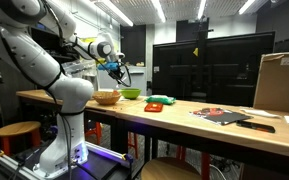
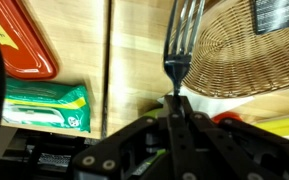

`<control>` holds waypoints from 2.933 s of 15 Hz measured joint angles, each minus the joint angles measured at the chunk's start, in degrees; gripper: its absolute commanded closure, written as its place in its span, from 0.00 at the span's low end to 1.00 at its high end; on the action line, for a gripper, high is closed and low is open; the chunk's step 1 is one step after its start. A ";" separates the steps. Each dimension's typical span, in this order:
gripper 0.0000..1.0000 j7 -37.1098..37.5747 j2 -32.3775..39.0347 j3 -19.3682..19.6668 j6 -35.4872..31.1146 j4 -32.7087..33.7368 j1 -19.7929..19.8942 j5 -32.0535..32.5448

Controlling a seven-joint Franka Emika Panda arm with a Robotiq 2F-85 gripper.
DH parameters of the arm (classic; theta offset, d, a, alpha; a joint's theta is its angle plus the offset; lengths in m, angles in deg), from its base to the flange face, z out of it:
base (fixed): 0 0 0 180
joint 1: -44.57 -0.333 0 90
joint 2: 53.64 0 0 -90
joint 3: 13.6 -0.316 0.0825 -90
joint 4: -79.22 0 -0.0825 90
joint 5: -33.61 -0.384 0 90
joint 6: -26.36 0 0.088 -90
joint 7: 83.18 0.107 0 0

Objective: Take the silver fork out of the basket.

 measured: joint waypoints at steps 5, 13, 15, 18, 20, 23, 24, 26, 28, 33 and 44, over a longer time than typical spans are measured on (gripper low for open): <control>0.99 0.11 1.74 2.31 -0.95 -0.40 3.63 0.00; 0.99 0.01 9.68 5.89 -8.74 -0.53 5.55 0.00; 0.99 -0.01 12.07 6.76 -10.85 -0.56 5.52 -0.05; 0.99 -0.05 15.79 8.06 -13.64 -0.59 5.37 -0.35; 0.99 -0.12 18.12 8.80 -15.43 -0.60 5.07 -0.83; 0.99 -0.22 21.00 9.51 -17.67 -0.59 4.61 -1.78; 0.99 -0.27 21.70 9.67 -18.16 -0.58 4.45 -2.12; 0.99 -0.48 22.87 10.09 -19.06 -0.57 4.01 -2.90; 0.99 -0.88 23.75 10.47 -19.76 -0.56 3.49 -3.94; 0.99 -2.36 25.08 11.57 -20.83 -0.55 2.09 -6.26; 0.34 -3.87 25.94 12.95 -21.04 -0.43 -0.06 -8.32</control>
